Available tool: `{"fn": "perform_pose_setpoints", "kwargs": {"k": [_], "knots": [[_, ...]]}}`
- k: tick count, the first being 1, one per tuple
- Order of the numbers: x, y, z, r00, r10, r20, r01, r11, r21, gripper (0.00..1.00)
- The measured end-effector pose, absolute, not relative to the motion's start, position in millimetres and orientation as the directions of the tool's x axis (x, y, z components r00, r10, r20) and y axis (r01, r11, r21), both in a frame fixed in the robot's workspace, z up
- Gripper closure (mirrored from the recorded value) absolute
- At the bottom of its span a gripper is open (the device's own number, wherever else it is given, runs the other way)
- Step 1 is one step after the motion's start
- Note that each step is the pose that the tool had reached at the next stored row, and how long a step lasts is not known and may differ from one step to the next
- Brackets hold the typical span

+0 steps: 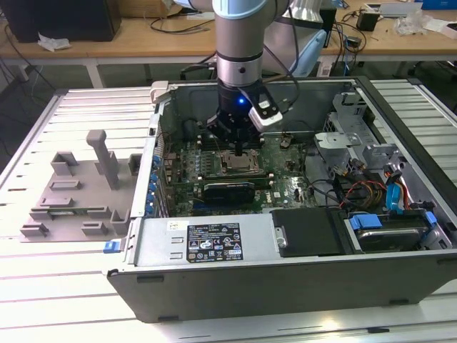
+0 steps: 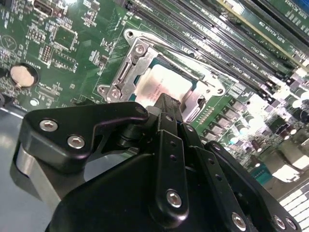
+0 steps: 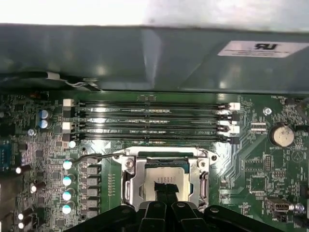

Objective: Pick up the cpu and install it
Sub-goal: 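Close the cpu cover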

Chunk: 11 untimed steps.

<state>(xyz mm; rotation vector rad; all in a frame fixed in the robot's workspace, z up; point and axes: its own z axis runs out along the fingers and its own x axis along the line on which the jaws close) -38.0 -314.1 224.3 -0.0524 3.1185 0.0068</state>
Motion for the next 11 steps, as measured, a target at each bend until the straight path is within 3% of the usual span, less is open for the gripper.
{"fn": "perform_pose_setpoints", "kwargs": {"k": [11], "knots": [[-42.4, -314.1, 222.4, -0.974, -0.225, -0.023, -0.225, 0.974, 0.004, 0.89]]}}
